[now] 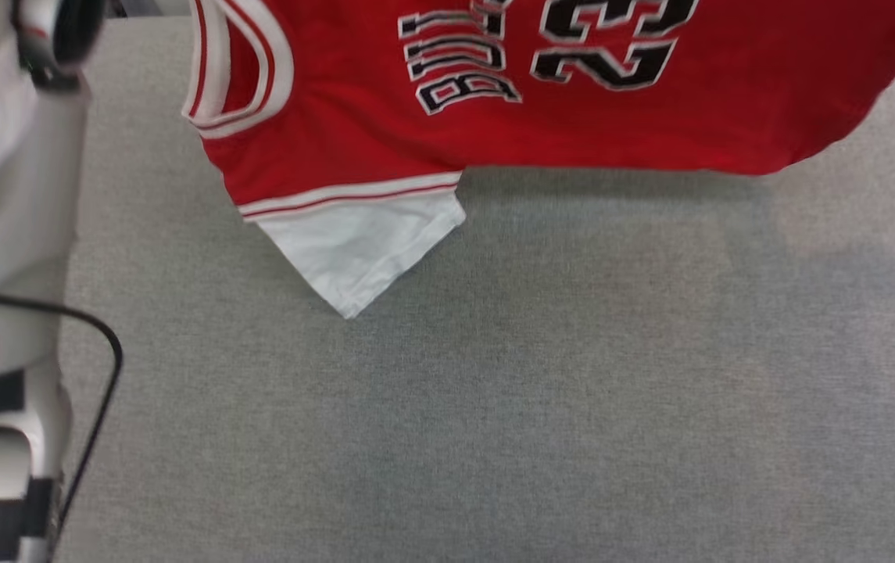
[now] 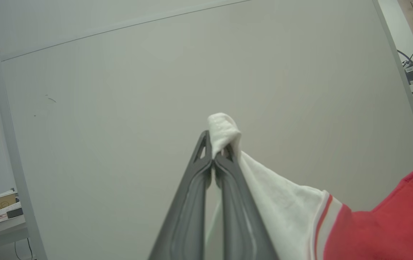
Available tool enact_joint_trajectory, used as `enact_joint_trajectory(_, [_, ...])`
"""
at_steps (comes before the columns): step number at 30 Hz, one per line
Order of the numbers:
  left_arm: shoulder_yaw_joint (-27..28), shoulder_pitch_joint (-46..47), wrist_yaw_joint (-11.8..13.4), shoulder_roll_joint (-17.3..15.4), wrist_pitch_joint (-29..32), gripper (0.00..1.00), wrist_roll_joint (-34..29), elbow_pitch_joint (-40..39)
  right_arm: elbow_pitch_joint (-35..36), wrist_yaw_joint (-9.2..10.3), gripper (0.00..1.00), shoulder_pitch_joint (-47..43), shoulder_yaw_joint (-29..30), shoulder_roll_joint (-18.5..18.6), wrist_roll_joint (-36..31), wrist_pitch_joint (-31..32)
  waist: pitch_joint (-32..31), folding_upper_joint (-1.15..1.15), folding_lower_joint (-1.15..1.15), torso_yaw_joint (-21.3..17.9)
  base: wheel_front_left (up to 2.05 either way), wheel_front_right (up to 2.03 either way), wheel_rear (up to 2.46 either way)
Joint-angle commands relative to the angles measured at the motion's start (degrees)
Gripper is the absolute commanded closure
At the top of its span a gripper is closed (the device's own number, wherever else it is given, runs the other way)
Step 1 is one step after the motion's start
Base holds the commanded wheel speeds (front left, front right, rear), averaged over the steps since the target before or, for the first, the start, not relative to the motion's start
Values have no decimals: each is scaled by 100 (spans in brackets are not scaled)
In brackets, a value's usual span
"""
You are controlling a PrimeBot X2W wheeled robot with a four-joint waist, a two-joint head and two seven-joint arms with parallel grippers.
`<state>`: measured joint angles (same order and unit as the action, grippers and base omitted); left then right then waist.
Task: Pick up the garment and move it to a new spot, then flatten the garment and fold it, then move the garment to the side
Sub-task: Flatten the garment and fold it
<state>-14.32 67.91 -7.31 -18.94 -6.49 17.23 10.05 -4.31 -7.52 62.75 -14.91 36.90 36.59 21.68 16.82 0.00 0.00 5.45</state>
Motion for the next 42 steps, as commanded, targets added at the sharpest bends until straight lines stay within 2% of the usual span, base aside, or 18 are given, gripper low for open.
enact_joint_trajectory(1, [-46,307,-16,-76,-4,100,60,126,-102,3,100,264,-13,-51,-72,23,598,0,0,20,0,0,0])
enact_joint_trajectory(7, [-299,1807,-17,-202,-238,100,142,1038,-813,3,100,1641,-291,-258,-421,-77,1272,0,0,-14,0,0,0])
enact_joint_trajectory(13, [-445,3083,-17,-191,-516,100,134,1865,-1643,3,100,2913,-568,-464,-667,-422,1599,0,0,-48,0,0,0])
enact_joint_trajectory(18, [-616,3741,-17,-191,-671,100,133,2357,-2335,3,100,3673,-788,-634,-720,-748,1707,0,0,-63,0,0,0])
enact_joint_trajectory(23, [-691,4026,-17,-218,-773,100,169,2715,-2885,3,100,4095,-1106,-711,-701,-1053,1831,0,0,-83,0,0,0])
enact_joint_trajectory(30, [-832,3547,-17,-260,-843,100,296,2900,-3335,3,100,3886,-1621,-758,-434,-1411,1971,0,0,-96,0,0,0])
enact_joint_trajectory(35, [-818,2687,-17,-470,-849,100,207,2347,-3252,3,100,3323,-1989,-800,-49,-1689,1905,0,0,-121,0,0,0])
enact_joint_trajectory(42, [-612,967,26,-623,-850,100,169,1495,-2792,3,100,2156,-2489,-479,402,-1898,1488,0,0,-55,0,0,0])
